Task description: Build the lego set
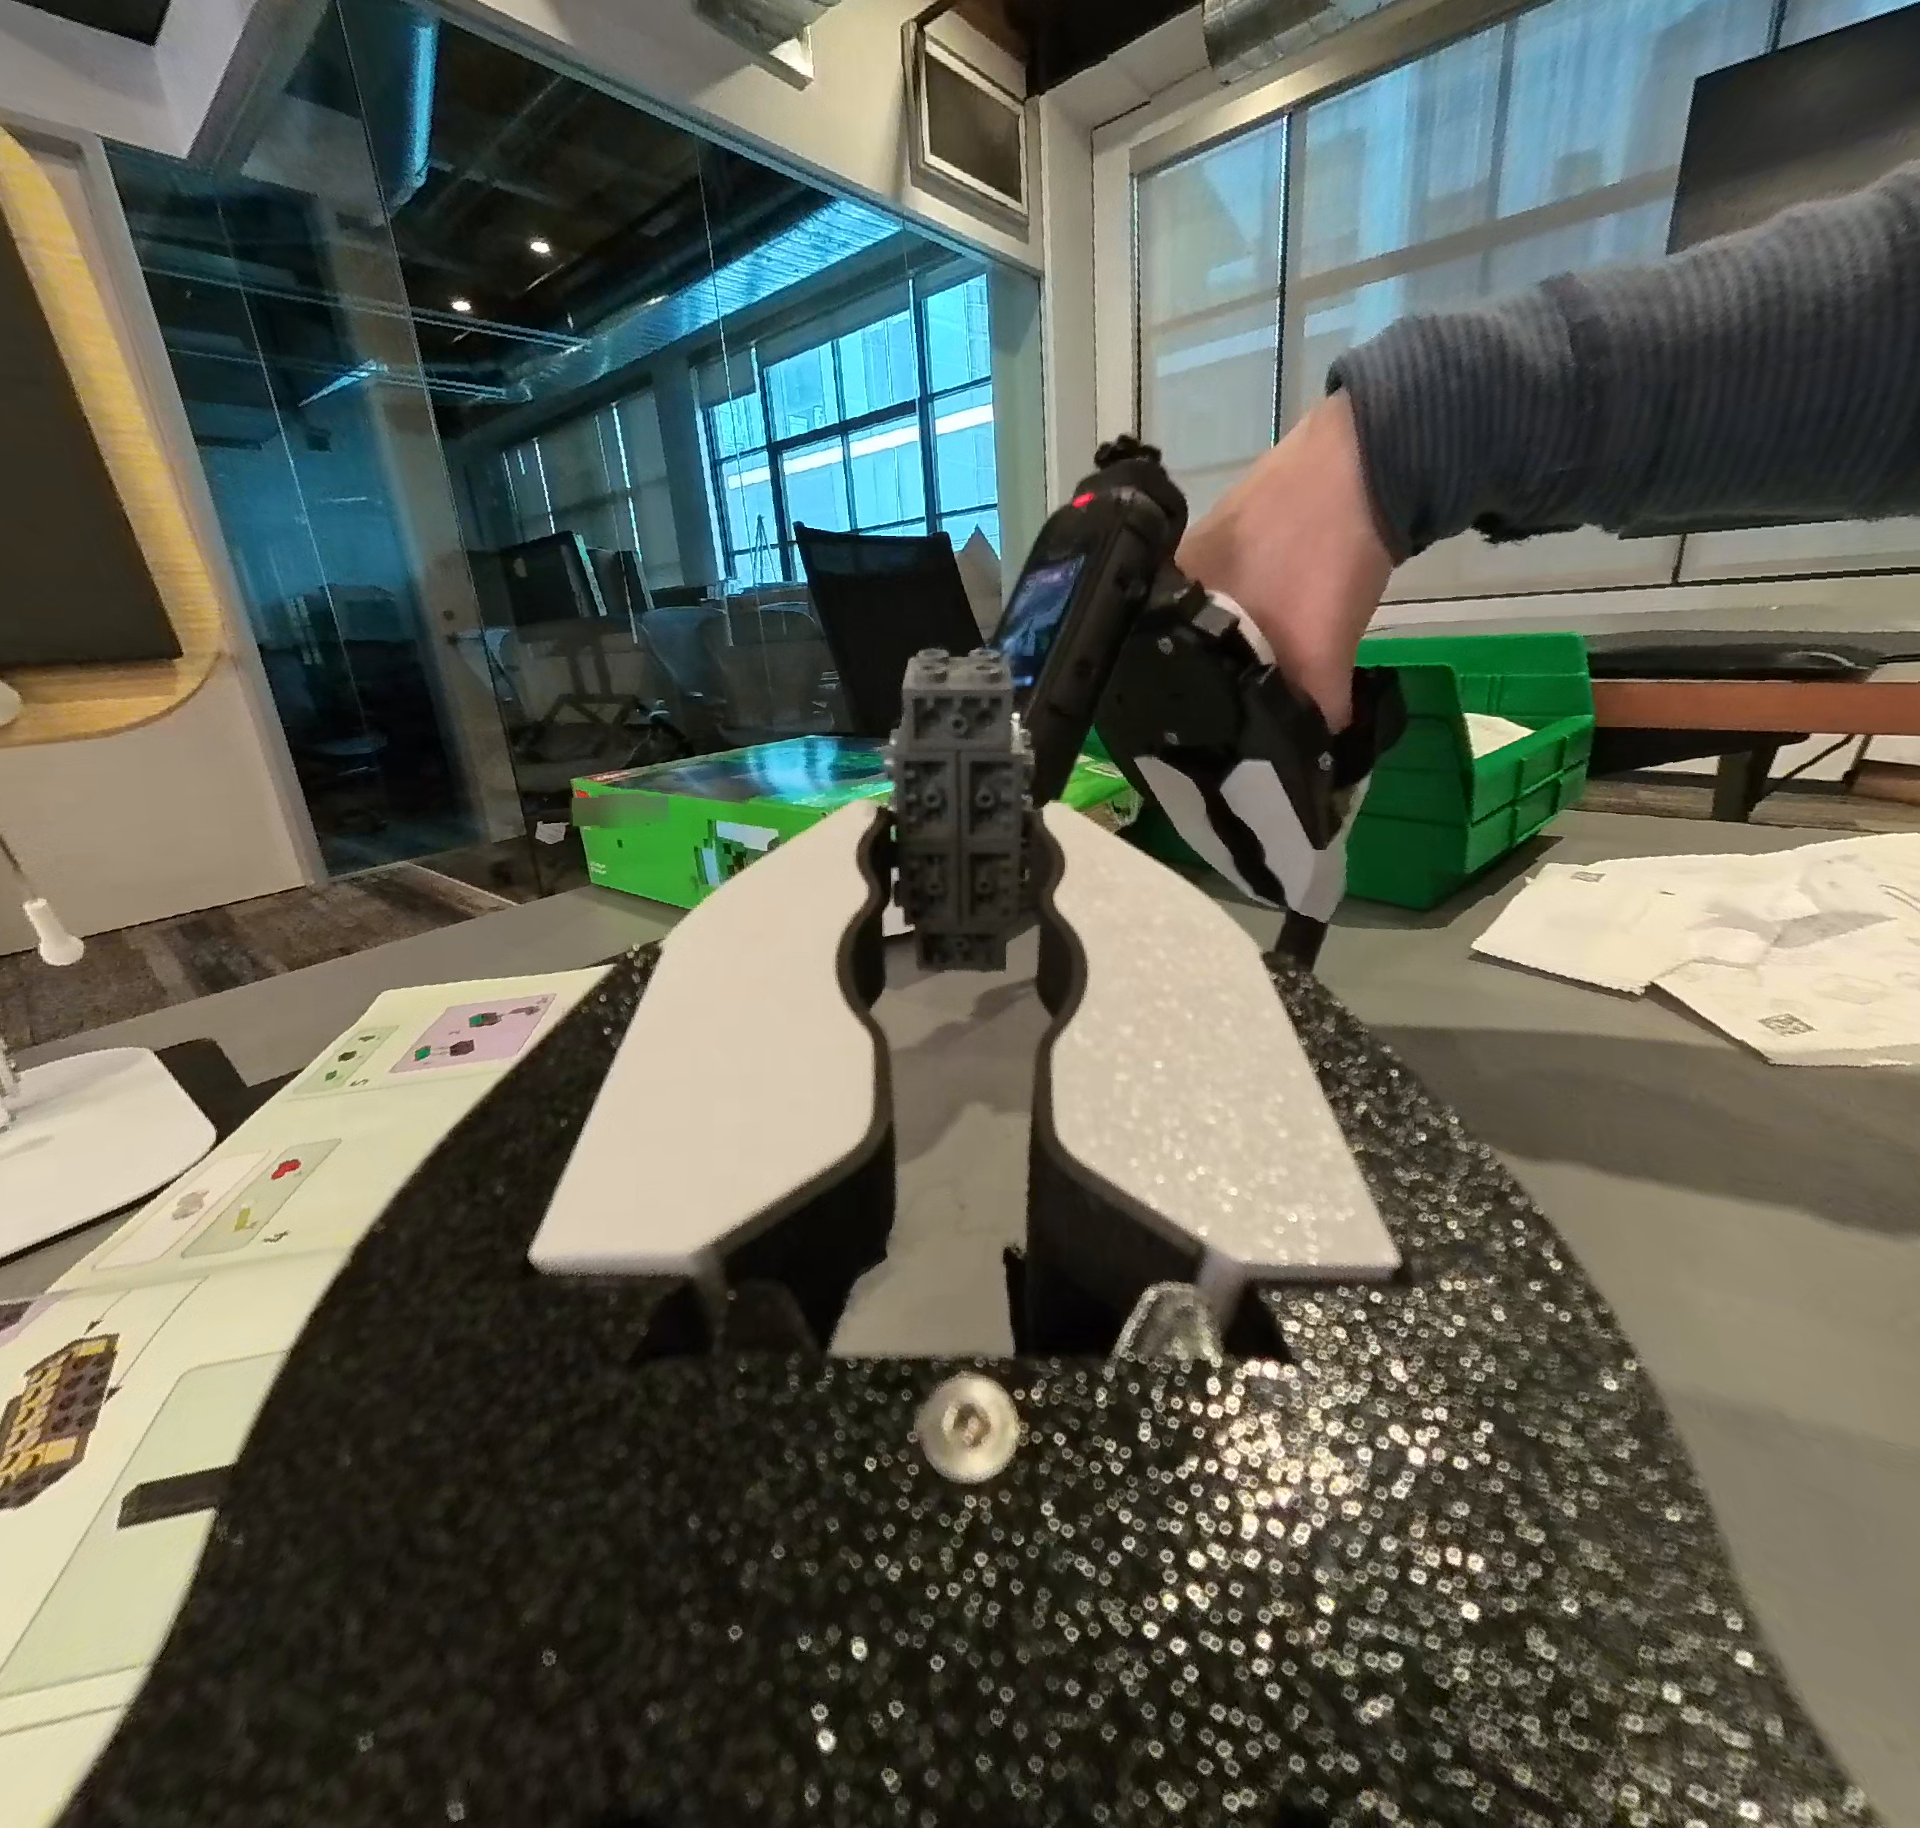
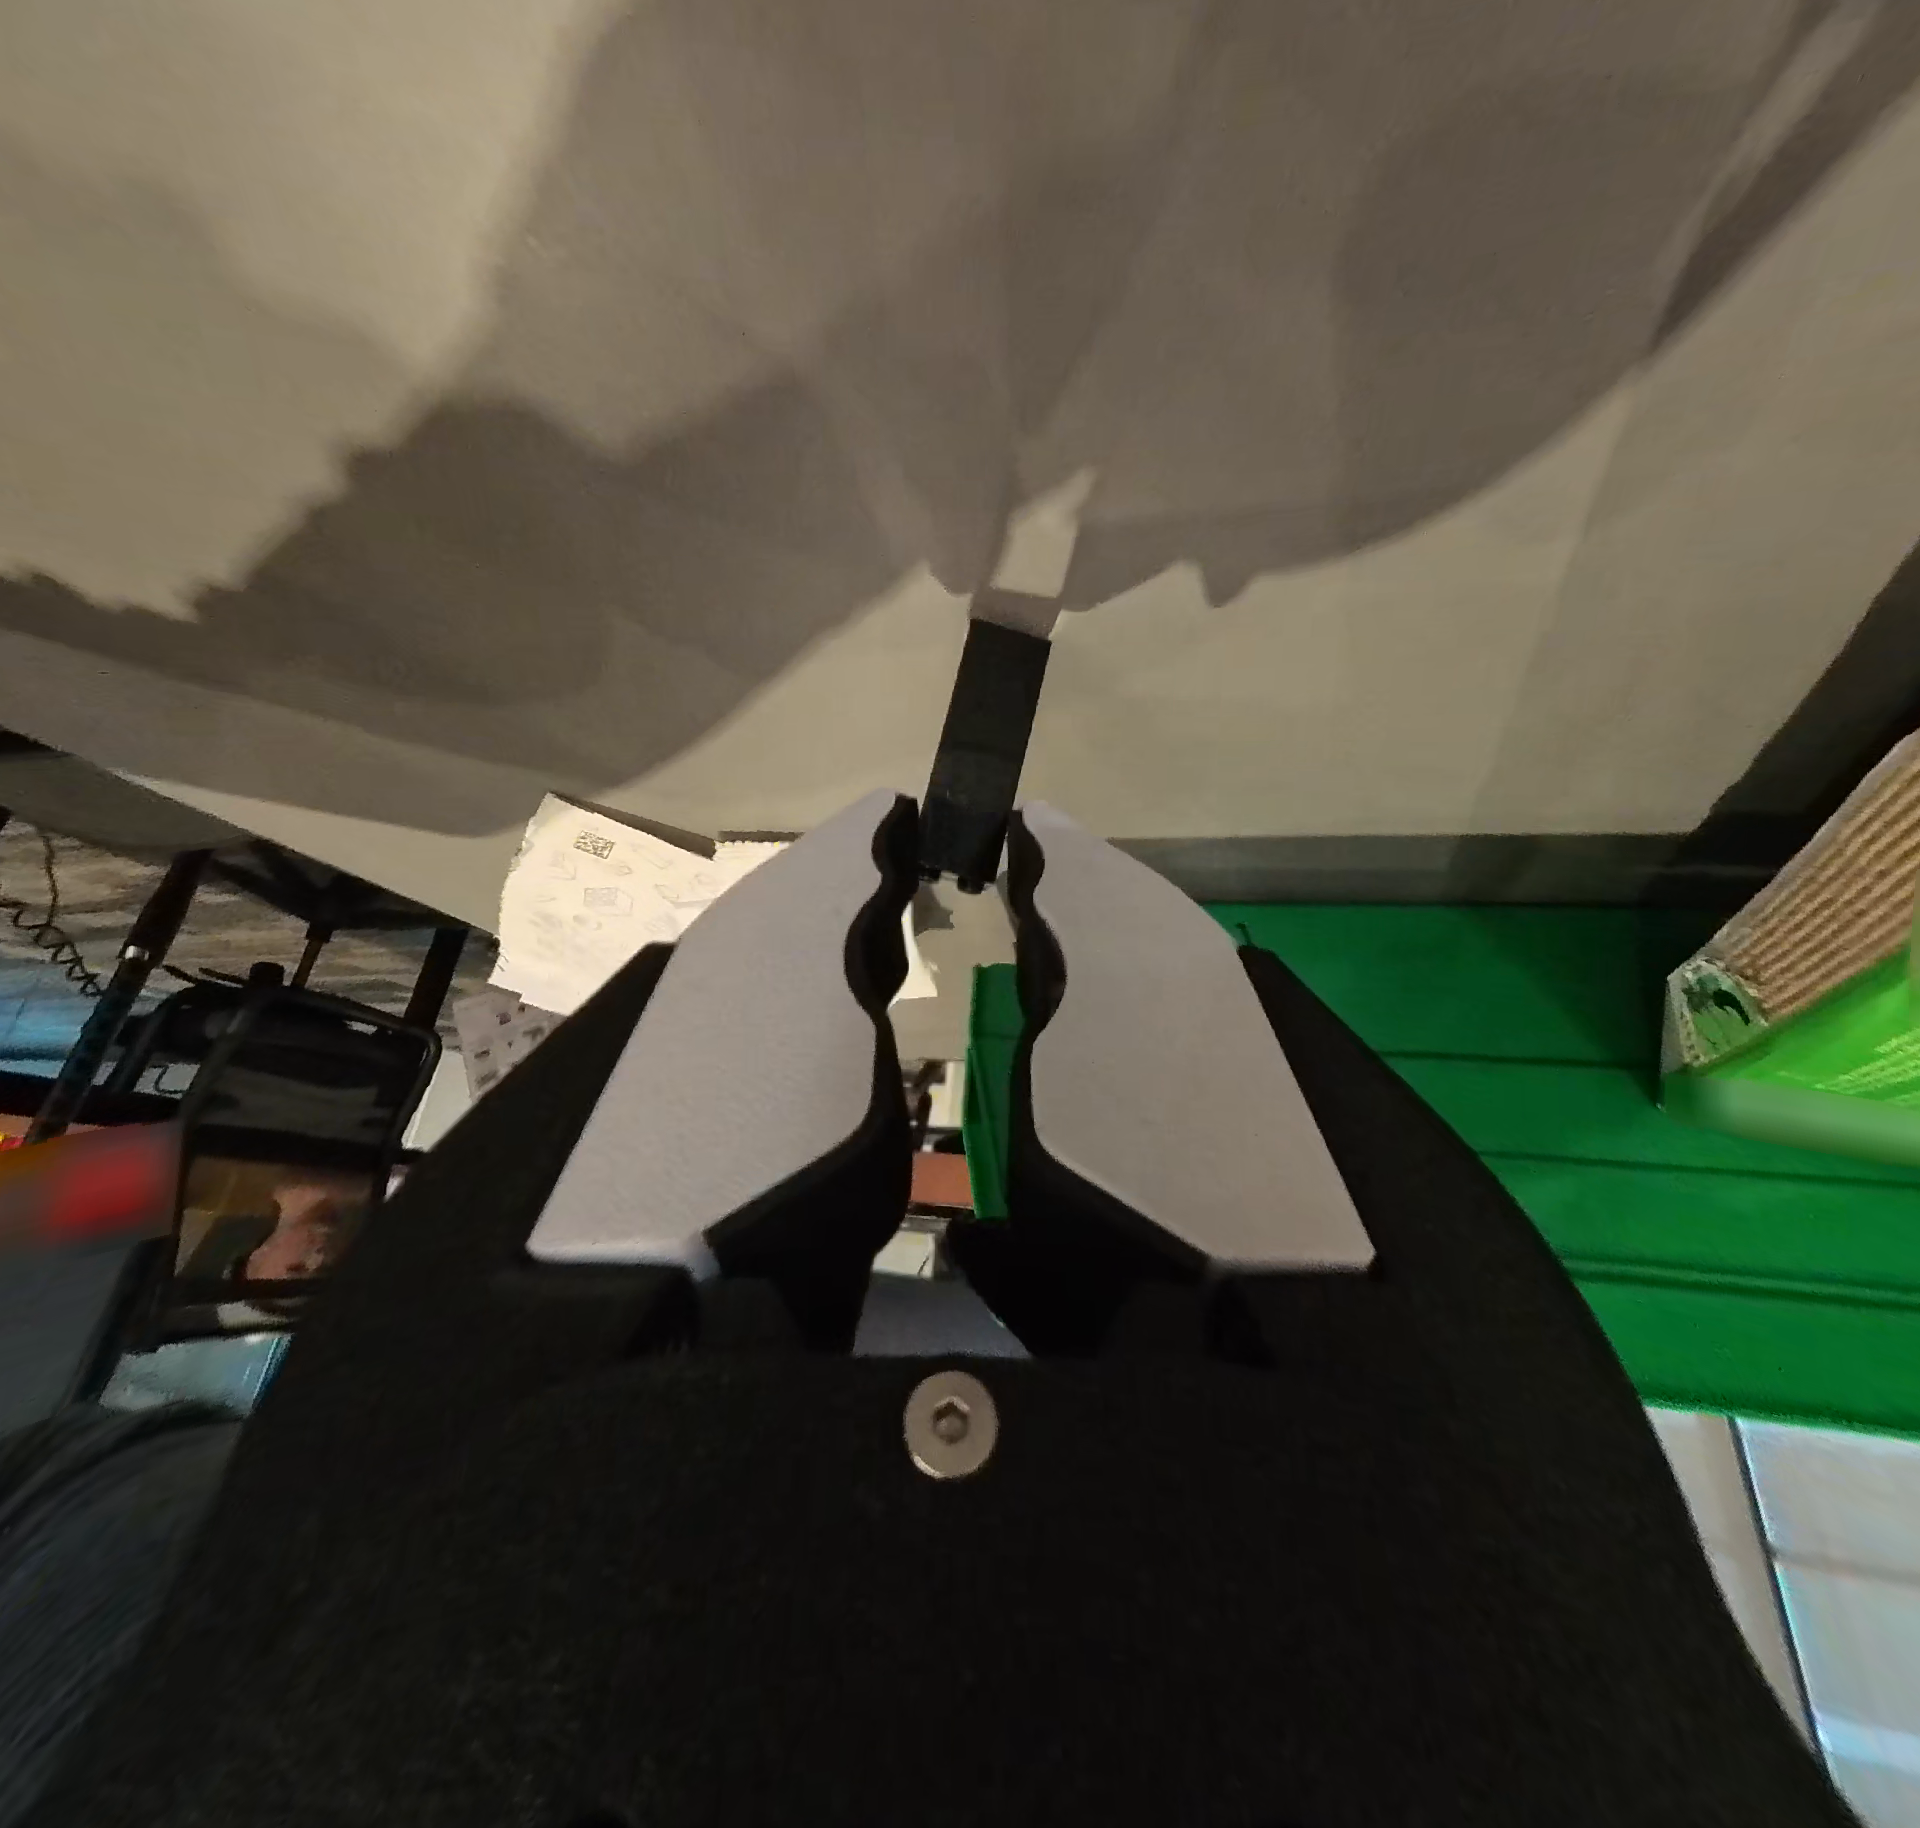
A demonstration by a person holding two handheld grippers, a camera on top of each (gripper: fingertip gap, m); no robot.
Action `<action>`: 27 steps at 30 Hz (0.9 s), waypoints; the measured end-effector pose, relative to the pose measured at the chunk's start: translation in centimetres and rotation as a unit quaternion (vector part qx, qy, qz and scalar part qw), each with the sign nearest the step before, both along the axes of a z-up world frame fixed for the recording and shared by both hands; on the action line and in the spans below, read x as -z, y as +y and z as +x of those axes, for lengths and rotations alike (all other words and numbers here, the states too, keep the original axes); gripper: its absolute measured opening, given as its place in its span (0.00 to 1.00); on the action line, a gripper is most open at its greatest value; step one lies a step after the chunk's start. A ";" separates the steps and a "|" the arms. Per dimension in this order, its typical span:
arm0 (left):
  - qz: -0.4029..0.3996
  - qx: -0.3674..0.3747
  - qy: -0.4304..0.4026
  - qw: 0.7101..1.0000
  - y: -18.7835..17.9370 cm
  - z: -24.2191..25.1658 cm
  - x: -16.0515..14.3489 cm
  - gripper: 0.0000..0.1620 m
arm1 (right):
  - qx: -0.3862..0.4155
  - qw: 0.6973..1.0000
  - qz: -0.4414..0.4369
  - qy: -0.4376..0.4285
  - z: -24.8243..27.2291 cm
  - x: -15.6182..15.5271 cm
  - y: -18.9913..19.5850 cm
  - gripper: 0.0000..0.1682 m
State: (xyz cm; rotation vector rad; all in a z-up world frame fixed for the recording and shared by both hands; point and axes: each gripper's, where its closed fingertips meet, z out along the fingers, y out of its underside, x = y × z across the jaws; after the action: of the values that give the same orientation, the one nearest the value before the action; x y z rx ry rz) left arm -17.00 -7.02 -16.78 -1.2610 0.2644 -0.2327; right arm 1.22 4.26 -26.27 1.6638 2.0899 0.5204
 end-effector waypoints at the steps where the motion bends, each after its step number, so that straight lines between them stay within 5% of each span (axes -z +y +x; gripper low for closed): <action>1: 0.000 0.000 0.000 1.000 0.0 0.0 0.0 0.15 | 0.001 1.000 -0.002 -0.008 0.2 0.0 -0.1 0.09; 10: 0.000 0.000 0.001 1.000 0.0 0.0 0.0 0.15 | 0.025 0.996 -0.003 -0.085 1.7 0.2 -0.4 0.09; 27: -0.003 0.006 -0.011 1.000 0.2 -0.2 0.0 0.15 | 0.015 0.995 0.008 -0.099 1.0 0.0 -0.1 0.10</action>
State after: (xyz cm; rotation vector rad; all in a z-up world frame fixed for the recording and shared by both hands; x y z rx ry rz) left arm -17.16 -6.86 -16.79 -1.2618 0.2521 -0.2578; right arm 2.21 4.21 -26.30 1.5813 1.9199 0.6656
